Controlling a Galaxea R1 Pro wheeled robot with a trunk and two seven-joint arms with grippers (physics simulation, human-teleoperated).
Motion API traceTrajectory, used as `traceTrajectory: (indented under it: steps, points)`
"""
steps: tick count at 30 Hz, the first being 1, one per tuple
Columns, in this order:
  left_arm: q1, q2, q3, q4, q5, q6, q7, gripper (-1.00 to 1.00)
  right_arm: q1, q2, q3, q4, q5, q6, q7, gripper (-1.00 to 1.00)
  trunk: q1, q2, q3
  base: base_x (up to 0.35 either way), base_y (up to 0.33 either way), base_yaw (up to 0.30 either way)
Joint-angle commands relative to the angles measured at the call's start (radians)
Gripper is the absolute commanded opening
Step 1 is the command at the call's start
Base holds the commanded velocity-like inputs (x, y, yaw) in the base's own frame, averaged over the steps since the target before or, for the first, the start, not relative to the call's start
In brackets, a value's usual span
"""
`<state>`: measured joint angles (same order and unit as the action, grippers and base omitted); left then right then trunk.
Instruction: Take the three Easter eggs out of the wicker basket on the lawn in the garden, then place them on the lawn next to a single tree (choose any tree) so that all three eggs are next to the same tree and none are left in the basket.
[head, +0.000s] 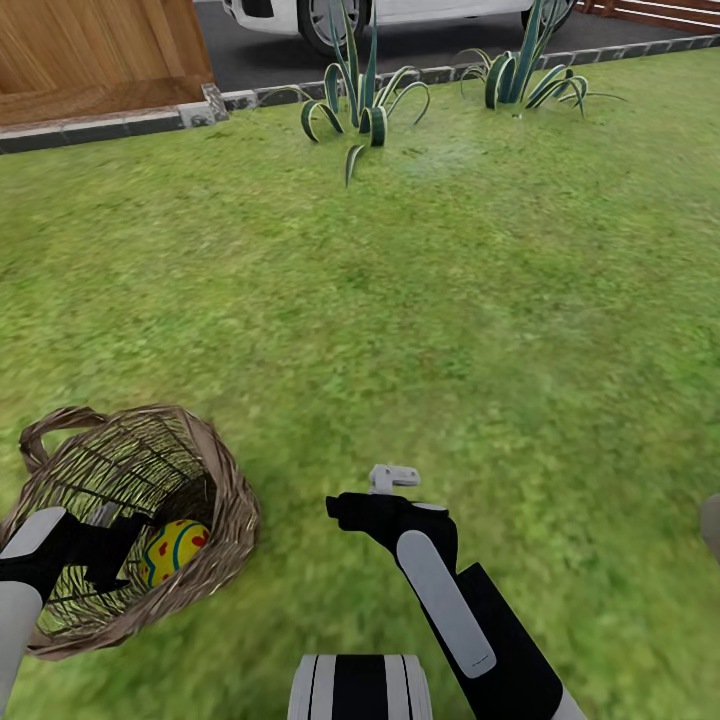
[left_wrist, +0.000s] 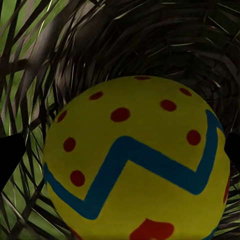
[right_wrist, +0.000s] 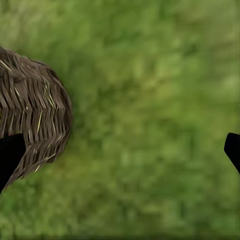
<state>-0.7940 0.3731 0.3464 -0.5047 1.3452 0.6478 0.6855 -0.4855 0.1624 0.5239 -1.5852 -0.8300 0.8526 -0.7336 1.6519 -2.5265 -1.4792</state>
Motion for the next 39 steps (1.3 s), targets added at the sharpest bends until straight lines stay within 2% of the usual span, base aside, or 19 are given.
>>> traceTrajectory:
  steps: [1, 39]
  points:
    - [0.000, 0.000, 0.003, -0.002, 0.008, 0.002, 0.010, 1.00, -0.001, 0.000, 0.001, -0.001, -0.009, 0.002, -0.010, 1.00, 0.000, 0.000, -0.001, 0.000, 0.000, 0.000]
    - [-0.001, -0.001, 0.003, -0.003, 0.004, 0.035, 0.004, 1.00, -0.001, 0.000, 0.001, -0.001, -0.009, 0.002, -0.010, 1.00, 0.000, 0.000, -0.001, 0.000, 0.000, 0.000]
